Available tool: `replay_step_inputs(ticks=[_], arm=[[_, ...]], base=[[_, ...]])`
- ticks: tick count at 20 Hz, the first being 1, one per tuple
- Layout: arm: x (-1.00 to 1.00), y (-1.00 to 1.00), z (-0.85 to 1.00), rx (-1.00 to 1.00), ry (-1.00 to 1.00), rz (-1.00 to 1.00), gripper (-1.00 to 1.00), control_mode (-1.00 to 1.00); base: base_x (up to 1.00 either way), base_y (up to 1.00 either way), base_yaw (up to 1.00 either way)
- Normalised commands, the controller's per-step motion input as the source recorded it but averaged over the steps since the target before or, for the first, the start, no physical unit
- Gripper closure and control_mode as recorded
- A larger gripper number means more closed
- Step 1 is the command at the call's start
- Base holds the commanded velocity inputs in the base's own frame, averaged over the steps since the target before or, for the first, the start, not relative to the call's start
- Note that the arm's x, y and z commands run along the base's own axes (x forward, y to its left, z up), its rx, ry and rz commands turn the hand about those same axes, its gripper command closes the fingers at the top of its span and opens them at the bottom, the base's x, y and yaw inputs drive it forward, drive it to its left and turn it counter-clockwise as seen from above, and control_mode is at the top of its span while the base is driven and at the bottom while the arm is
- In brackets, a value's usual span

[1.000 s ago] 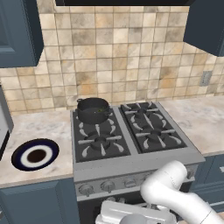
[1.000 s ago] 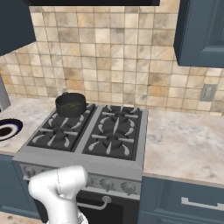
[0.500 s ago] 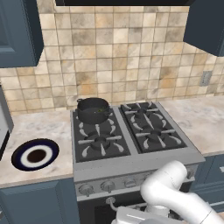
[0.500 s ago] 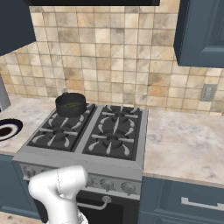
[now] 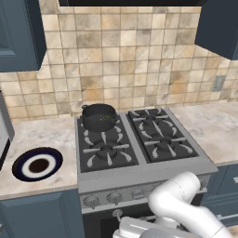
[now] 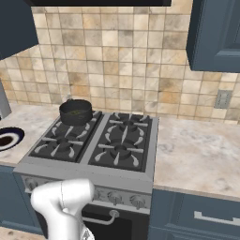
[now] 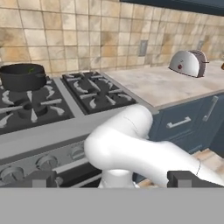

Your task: Retrieve the frozen meat and place it in the pot on a burner. Then turn the burner on.

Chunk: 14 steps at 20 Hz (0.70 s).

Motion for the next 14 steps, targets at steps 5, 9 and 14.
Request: replay_step_inputs(ticks=[5, 9, 14], arm=[[0.00, 0.00, 0.00, 0.00, 0.00, 0.00, -1.00, 1.00], [0.00, 0.00, 0.00, 0.00, 0.00, 0.00, -1.00, 1.00], [0.00, 0.00, 0.00, 0.00, 0.00, 0.00, -1.00, 1.00]], base=[[0.00, 0.00, 0.00], [0.00, 0.00, 0.00], [0.00, -0.06, 0.03]])
